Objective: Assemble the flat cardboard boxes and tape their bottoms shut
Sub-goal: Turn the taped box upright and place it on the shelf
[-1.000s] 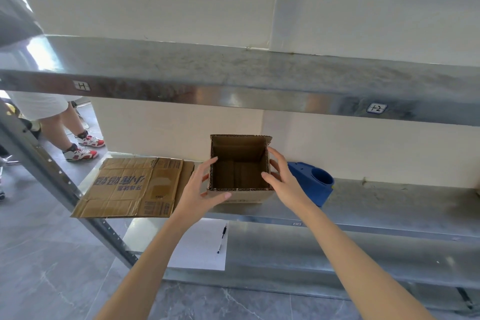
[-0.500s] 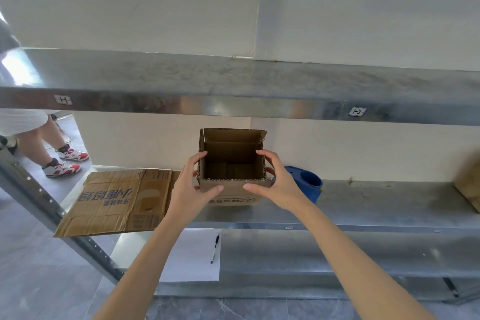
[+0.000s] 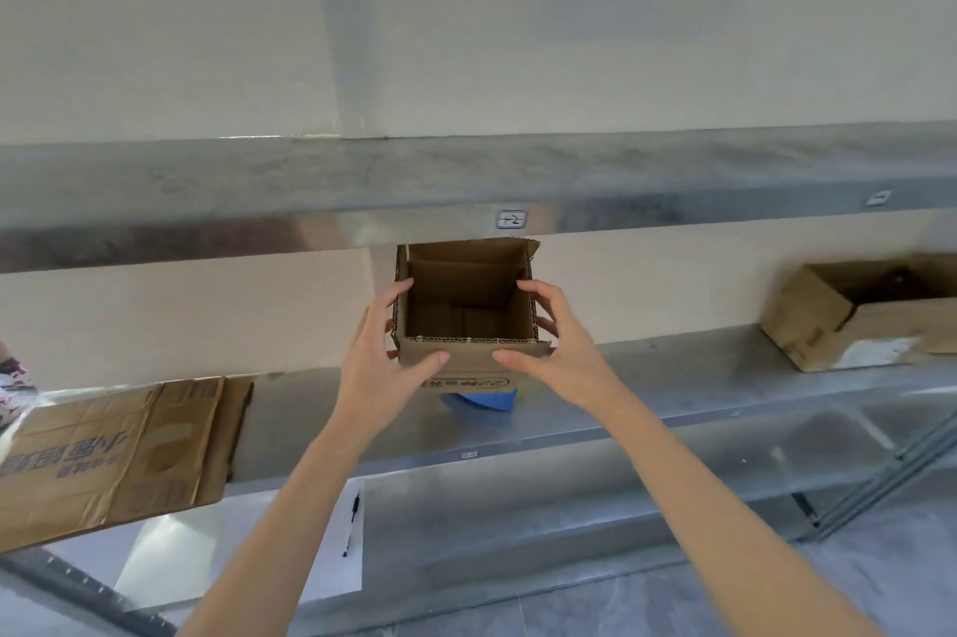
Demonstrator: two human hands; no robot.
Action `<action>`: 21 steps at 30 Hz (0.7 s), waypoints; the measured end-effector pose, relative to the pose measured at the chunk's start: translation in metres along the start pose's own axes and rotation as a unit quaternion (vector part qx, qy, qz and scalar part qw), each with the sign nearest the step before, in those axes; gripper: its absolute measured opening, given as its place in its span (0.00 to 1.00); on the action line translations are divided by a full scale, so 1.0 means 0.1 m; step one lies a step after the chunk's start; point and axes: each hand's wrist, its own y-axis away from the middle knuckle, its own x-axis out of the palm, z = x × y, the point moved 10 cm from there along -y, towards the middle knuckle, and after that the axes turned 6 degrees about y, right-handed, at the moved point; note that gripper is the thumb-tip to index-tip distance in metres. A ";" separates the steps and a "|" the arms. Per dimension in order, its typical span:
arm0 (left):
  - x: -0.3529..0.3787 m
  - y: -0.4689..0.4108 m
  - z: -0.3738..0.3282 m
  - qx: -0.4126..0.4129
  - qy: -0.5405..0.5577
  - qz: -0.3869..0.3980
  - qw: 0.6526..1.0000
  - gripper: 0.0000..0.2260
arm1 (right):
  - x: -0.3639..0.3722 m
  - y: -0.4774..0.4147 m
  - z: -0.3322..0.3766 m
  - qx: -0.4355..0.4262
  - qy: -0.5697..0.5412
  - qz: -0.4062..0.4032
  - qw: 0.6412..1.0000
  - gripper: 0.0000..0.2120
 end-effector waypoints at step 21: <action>3.92 -0.41 -0.79 -0.048 0.081 0.131 0.987 0.35 | -3.37 0.64 -2.05 0.105 0.065 -0.048 0.991 0.36</action>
